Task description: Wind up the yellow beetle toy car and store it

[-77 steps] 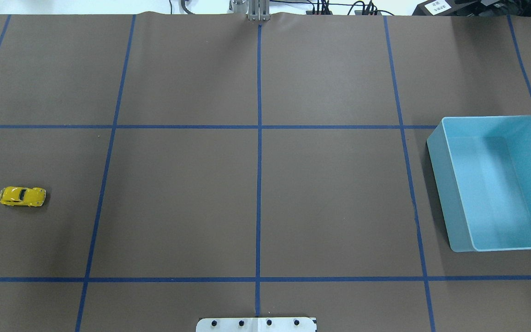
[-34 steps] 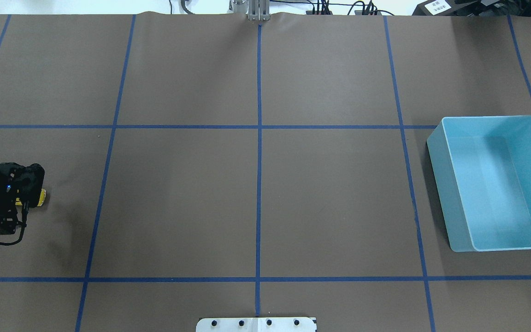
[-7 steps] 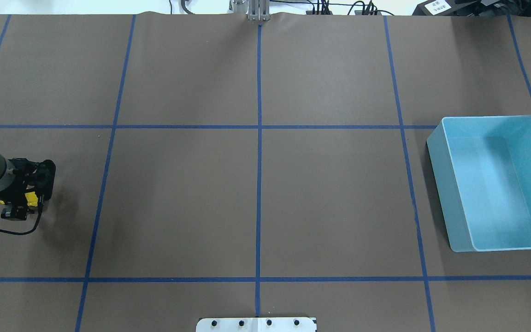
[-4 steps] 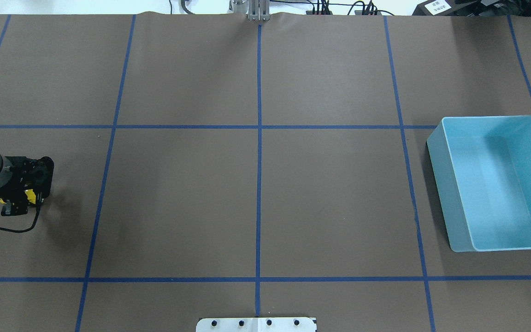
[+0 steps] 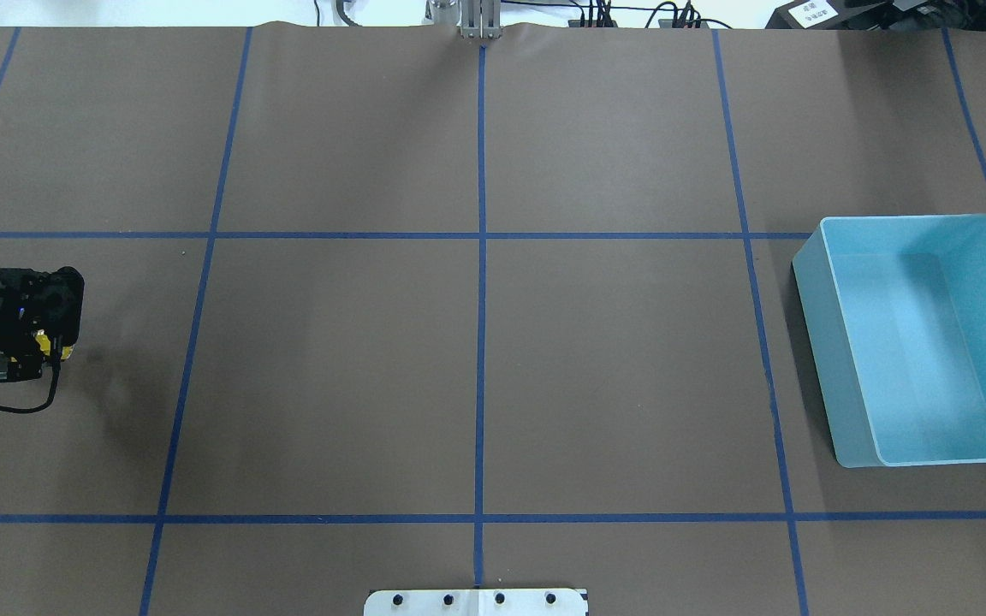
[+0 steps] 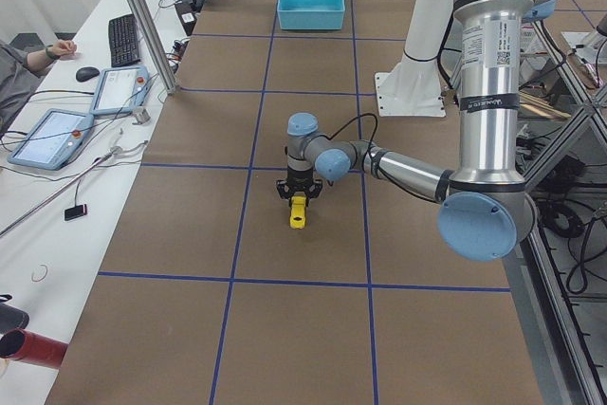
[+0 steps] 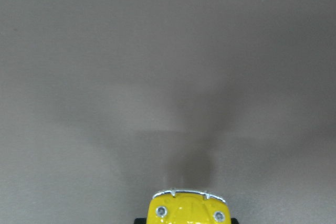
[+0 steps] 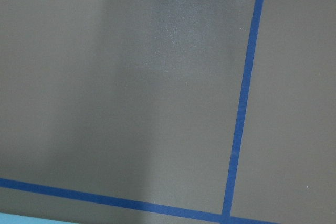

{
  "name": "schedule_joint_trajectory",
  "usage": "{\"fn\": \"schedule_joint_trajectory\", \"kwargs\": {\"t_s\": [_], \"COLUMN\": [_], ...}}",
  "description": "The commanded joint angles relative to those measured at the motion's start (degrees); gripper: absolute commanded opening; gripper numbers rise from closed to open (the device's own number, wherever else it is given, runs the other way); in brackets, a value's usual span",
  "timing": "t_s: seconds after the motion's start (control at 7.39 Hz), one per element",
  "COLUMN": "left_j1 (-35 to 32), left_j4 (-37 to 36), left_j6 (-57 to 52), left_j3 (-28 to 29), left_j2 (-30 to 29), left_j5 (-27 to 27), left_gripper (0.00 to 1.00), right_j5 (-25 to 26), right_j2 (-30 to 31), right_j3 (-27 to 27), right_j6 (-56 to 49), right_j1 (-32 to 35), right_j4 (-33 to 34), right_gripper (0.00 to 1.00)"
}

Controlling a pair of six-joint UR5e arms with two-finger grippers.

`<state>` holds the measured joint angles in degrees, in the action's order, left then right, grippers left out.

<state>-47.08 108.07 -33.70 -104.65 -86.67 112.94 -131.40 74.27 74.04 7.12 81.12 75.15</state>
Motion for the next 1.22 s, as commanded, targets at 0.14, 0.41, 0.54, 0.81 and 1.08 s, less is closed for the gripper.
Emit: {"fn": "schedule_joint_trajectory", "kwargs": {"t_s": [0.14, 0.41, 0.54, 0.81, 1.08], "left_j1": [-2.75, -2.58, -2.58, -2.84, -3.28], "left_j4": [5.81, 8.64, 8.99, 15.38, 15.76], "left_j6": [-1.71, -2.51, -2.42, -1.72, -1.54], "left_j3": [0.15, 0.49, 1.11, 4.70, 4.72], "left_j2": [2.45, 2.73, 2.56, 2.55, 2.47], "left_j5": [3.78, 4.82, 5.61, 9.04, 10.62], "left_gripper": [0.00, 0.00, 0.00, 0.00, 0.00], "right_j5": [0.00, 0.00, 0.00, 0.00, 0.00], "right_j2": [0.00, 0.00, 0.00, 0.00, 0.00], "right_j3": [-0.03, -0.03, 0.05, 0.05, 0.05], "right_j6": [0.00, 0.00, 0.00, 0.00, 0.00], "right_j1": [0.00, 0.00, 0.00, 0.00, 0.00], "right_j4": [0.00, 0.00, 0.00, 0.00, 0.00], "right_gripper": [1.00, 1.00, 1.00, 1.00, 1.00]}}
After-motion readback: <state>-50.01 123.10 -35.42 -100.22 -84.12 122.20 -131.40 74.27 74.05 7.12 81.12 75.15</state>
